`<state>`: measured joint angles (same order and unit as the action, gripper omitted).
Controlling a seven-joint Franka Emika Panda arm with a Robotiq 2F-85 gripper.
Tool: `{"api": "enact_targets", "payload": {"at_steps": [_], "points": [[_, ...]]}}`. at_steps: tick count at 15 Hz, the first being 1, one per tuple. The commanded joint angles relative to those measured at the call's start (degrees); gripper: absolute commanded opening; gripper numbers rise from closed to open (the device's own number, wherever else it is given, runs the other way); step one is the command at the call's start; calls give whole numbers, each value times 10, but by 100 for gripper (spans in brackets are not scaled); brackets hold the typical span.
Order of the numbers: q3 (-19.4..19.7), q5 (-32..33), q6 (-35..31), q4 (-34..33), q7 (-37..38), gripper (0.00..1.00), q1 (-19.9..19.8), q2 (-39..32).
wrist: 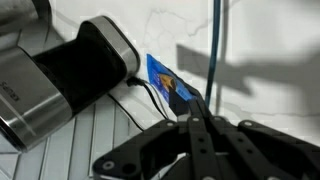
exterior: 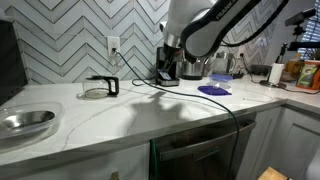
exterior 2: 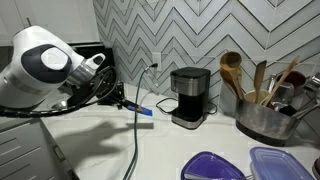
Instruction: Put the blue packet in the silver plate in the lunchbox on the left
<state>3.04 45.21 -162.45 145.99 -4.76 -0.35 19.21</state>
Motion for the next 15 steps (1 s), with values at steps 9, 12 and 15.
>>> {"api": "enact_targets", "payload": {"at_steps": [9, 12, 15], "points": [[-8, 5, -48, 22, -36, 0, 11, 33], [-34, 20, -61, 3, -65, 0, 39, 48], [-64, -19, -77, 7, -118, 0, 83, 65]]}}
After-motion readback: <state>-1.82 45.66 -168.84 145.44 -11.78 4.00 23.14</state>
